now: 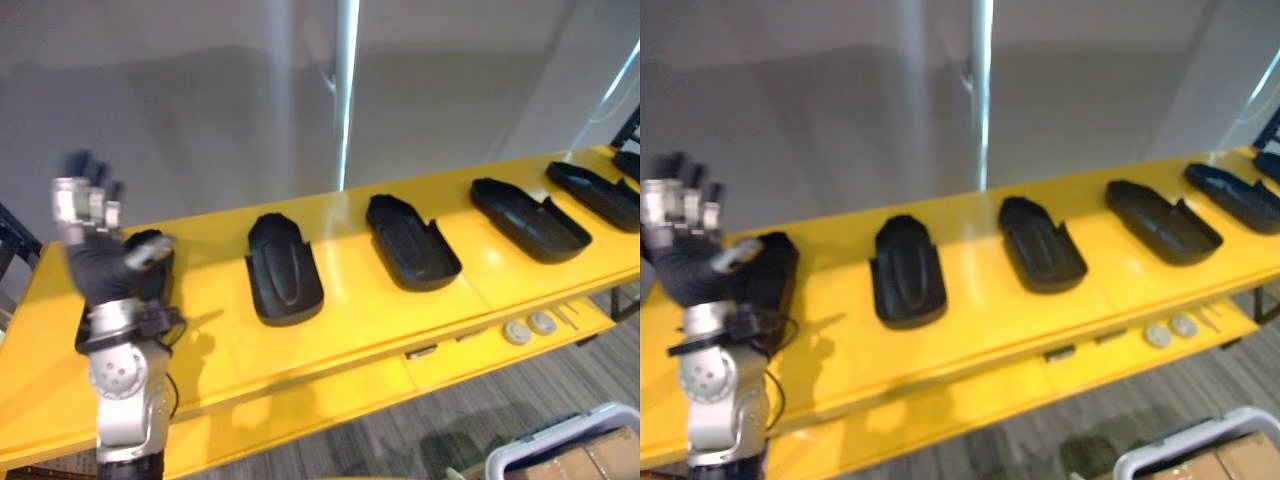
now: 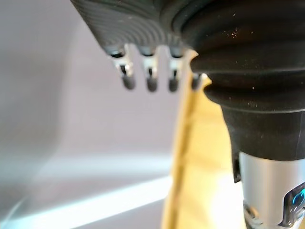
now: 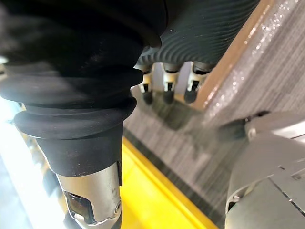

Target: Walk over and take plastic housings, then place them on the shelf

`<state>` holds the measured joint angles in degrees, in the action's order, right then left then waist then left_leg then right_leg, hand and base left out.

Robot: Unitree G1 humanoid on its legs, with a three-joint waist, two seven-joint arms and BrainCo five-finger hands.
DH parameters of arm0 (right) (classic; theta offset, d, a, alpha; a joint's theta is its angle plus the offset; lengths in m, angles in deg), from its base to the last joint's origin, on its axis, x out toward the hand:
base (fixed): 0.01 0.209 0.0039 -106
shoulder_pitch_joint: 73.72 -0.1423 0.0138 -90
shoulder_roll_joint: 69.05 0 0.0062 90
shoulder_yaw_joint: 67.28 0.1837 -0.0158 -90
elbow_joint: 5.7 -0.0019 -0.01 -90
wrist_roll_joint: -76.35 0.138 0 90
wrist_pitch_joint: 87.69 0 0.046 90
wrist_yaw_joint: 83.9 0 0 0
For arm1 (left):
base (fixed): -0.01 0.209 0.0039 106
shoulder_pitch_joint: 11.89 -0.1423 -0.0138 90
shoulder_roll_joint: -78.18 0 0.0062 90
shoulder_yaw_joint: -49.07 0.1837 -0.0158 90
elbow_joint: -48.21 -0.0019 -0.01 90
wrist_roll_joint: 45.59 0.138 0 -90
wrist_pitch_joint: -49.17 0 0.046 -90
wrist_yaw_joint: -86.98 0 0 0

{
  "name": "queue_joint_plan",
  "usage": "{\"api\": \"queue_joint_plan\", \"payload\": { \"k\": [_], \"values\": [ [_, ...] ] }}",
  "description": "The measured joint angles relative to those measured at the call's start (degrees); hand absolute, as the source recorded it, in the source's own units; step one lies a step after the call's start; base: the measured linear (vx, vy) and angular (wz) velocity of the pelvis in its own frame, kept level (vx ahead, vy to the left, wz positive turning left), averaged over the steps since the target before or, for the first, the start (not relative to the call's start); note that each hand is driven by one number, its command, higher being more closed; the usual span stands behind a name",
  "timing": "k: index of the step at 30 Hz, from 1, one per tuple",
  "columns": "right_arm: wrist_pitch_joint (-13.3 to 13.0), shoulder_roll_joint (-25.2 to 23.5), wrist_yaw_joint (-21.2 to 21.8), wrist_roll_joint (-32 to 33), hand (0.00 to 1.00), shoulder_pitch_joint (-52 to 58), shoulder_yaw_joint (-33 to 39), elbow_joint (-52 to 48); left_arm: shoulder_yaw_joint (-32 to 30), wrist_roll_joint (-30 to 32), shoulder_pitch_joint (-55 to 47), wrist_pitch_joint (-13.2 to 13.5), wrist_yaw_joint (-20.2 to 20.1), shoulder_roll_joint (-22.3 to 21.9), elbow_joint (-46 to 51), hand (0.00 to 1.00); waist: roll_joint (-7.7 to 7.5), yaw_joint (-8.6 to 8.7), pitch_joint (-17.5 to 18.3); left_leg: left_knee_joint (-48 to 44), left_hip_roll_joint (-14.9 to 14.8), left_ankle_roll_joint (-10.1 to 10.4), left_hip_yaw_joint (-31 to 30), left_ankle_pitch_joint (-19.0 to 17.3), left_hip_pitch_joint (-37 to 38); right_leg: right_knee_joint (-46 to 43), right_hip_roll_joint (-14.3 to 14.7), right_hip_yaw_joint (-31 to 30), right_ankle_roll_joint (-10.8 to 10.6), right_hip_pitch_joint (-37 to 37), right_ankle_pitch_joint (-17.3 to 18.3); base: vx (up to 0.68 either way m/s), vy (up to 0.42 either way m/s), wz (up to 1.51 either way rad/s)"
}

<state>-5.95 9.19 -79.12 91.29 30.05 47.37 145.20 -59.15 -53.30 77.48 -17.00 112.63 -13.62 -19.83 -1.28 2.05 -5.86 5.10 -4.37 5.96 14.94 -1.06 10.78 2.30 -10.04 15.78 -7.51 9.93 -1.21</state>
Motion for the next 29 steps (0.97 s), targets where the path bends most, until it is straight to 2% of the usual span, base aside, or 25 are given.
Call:
{"api": "queue_joint_plan", "payload": {
  "k": [1, 3, 4, 6, 7, 8, 9, 10, 11, 13, 14, 18, 20, 22, 24, 26, 28, 29],
  "values": [
    [0.0, 0.0, 0.0, 0.0, 0.0, 0.1, 0.0, 0.1, -1.3, 2.2, 0.0, 0.6, 3.6, -0.2, 0.1, 0.0, 0.0, -0.07, 0.1, 0.0, 0.0, 0.0, 0.0, 0.0, 0.0, 0.0, 0.0, 0.0, 0.0, 0.0, 0.0, 0.0, 0.0, 0.0],
    [0.4, -0.2, -0.1, 0.0, 0.0, 0.3, -0.1, 0.3, -8.2, 13.6, 0.0, 2.3, 18.8, -0.8, 0.4, 0.0, -0.13, -0.3, 0.8, 0.0, 0.0, 0.0, -0.3, 0.0, -0.5, 0.3, 0.0, 0.4, 0.0, -0.1, 0.0, 0.02, 0.002, 0.08],
    [0.7, -0.2, -0.1, 0.0, 0.0, 0.3, -0.1, 0.5, -10.1, 16.2, 0.1, 2.3, 22.3, -1.0, 0.4, 0.0, -0.22, -0.36, 1.2, 0.0, 0.1, 0.0, -0.5, 0.0, -0.8, 0.3, 0.0, 0.6, 0.0, -0.3, 0.0, 0.01, 0.0, 0.1],
    [2.0, -0.3, -0.1, 0.0, 0.0, 0.7, -0.1, 1.0, -18.1, 22.3, 0.0, 1.6, 33.5, -1.0, 0.1, 0.0, -0.5, -1.53, 1.5, 0.0, 0.1, 0.0, -0.9, 0.0, -1.0, 0.5, 0.0, 1.2, 0.0, -0.1, 0.0, 0.0, -0.001, 0.12],
    [2.4, -0.3, -0.1, 0.0, 0.0, 0.7, -0.1, 1.1, -20.0, 22.7, 0.0, 1.1, 35.4, -0.9, -0.5, 0.0, -0.54, -1.66, 1.6, 0.0, 0.1, 0.0, -1.3, 0.0, -1.1, 0.6, 0.0, 1.5, 0.0, 0.1, 0.0, 0.02, -0.006, 0.22],
    [3.2, -0.4, 0.0, 0.0, 0.0, 0.7, -0.1, 1.1, -23.2, 23.4, -0.2, -0.8, 38.8, -0.6, -2.8, 0.0, -0.43, -1.98, 1.9, 0.0, 0.2, 0.0, -2.0, 0.0, -1.5, 0.6, 0.0, 2.1, 0.0, 0.1, 0.0, 0.02, -0.007, 0.22],
    [3.7, -0.4, 0.0, 0.0, 0.0, 0.7, -0.1, 1.2, -24.5, 23.4, -0.4, -1.7, 40.0, -0.2, -4.4, 0.0, -0.51, -2.24, 2.2, 0.0, 0.2, 0.0, -2.2, 0.1, -1.8, 0.7, 0.0, 2.6, 0.0, 0.0, 0.0, 0.02, -0.011, 0.24],
    [4.7, -0.4, 0.1, -0.1, 0.0, 0.7, -0.1, 1.2, -26.1, 23.3, -1.3, -4.3, 41.6, 1.2, -8.8, 0.0, -0.47, -2.96, 2.7, 0.0, 0.2, 0.0, -2.6, 0.1, -2.1, 1.0, 0.0, 3.1, 0.0, 0.1, 0.0, 0.02, -0.011, 0.2],
    [5.5, -0.4, 0.1, -0.1, 0.0, 0.5, -0.2, 1.2, -27.3, 21.6, -2.4, -6.6, 41.7, 2.6, -13.8, 0.0, -0.27, -3.32, 3.1, 0.0, 0.2, 0.0, -3.1, 0.2, -2.3, 1.2, 0.0, 3.6, 0.1, 0.2, 0.1, 0.03, -0.018, 0.21],
    [7.2, -0.2, 0.1, -0.1, 0.0, 0.1, -1.2, 0.6, -28.2, 18.3, -3.0, -8.4, 41.4, 4.3, -22.5, 0.0, -0.35, -3.9, 3.2, 0.0, 0.3, -0.1, -3.9, 0.3, -2.0, 1.4, 0.0, 4.7, 0.4, 1.2, 0.3, 0.01, -0.018, 0.2],
    [7.9, -0.1, 0.0, -0.1, 0.0, -0.4, -1.7, 0.4, -28.2, 16.2, -3.5, -8.3, 41.3, 4.6, -27.0, 0.0, -0.19, -4.36, 3.3, 0.0, 0.3, -0.1, -4.2, 0.3, -1.8, 1.4, 0.0, 4.9, 0.5, 1.5, 0.4, -0.01, -0.01, 0.16],
    [9.4, -0.1, 0.0, 0.0, 0.0, -2.5, -2.8, -0.6, -26.2, 9.1, -6.4, -7.5, 40.0, 4.4, -38.1, 0.0, -1.04, -4.46, 3.1, 0.0, 0.6, -0.2, -6.6, 0.6, -2.1, 1.4, -0.1, 7.7, 0.9, 2.6, 1.2, -0.04, -0.014, 0.3],
    [9.4, 0.2, 0.1, 0.1, 0.0, -3.5, -2.8, -1.0, -25.5, 4.6, -8.7, -7.3, 38.4, 2.1, -46.8, 0.0, -1.0, -4.64, 3.0, 0.0, 0.7, -0.3, -6.9, 0.6, -2.2, 1.4, -0.2, 8.0, 0.9, 2.7, 1.3, -0.01, 0.002, 0.1],
    [9.6, 0.3, 0.1, 0.3, 0.0, -4.1, -2.8, -1.3, -25.2, 0.1, -9.9, -7.6, 35.6, -1.3, -53.7, 0.0, -1.15, -4.55, 2.8, 0.0, 1.1, -0.3, -8.0, 0.6, -2.0, 1.3, -0.5, 9.0, 0.6, 3.4, 1.6, 0.01, -0.002, 0.23],
    [9.8, 0.3, 0.1, 0.4, 0.0, -4.1, -2.7, -1.2, -20.8, -3.8, -12.3, -8.6, 30.8, -5.5, -61.2, 0.0, -1.72, -4.55, 2.4, 0.0, 1.4, -0.3, -9.1, 0.6, -1.8, 0.9, -0.8, 10.2, 0.2, 4.3, 2.3, 0.02, -0.005, 0.3],
    [9.8, 0.3, 0.1, 0.8, 0.0, -4.9, -2.6, -1.2, -18.6, -5.7, -13.9, -9.2, 27.8, -8.3, -64.2, 0.0, -1.95, -4.55, 1.9, 0.0, 1.4, -0.3, -9.2, 0.6, -1.9, 0.7, -0.8, 10.3, 0.2, 4.3, 2.4, 0.01, 0.0, 0.05],
    [9.9, 0.3, 0.1, 2.2, 0.0, -5.8, -2.4, -1.0, -16.1, -9.8, -15.1, -10.6, 21.0, -11.2, -69.3, 0.0, -2.0, -4.48, 1.6, 0.0, 1.4, -0.3, -9.1, 0.6, -1.8, 0.6, -0.8, 10.2, 0.1, 4.3, 2.6, 0.0, 0.0, 0.0],
    [9.9, 0.3, 0.1, 2.3, 0.0, -6.1, -2.2, -0.8, -15.6, -10.5, -15.1, -10.7, 19.3, -11.7, -70.5, 0.0, -1.98, -4.43, 1.6, 0.0, 1.4, -0.3, -9.1, 0.6, -1.8, 0.5, -0.9, 10.2, 0.1, 4.3, 2.6, 0.0, 0.0, 0.0]
  ]
}}
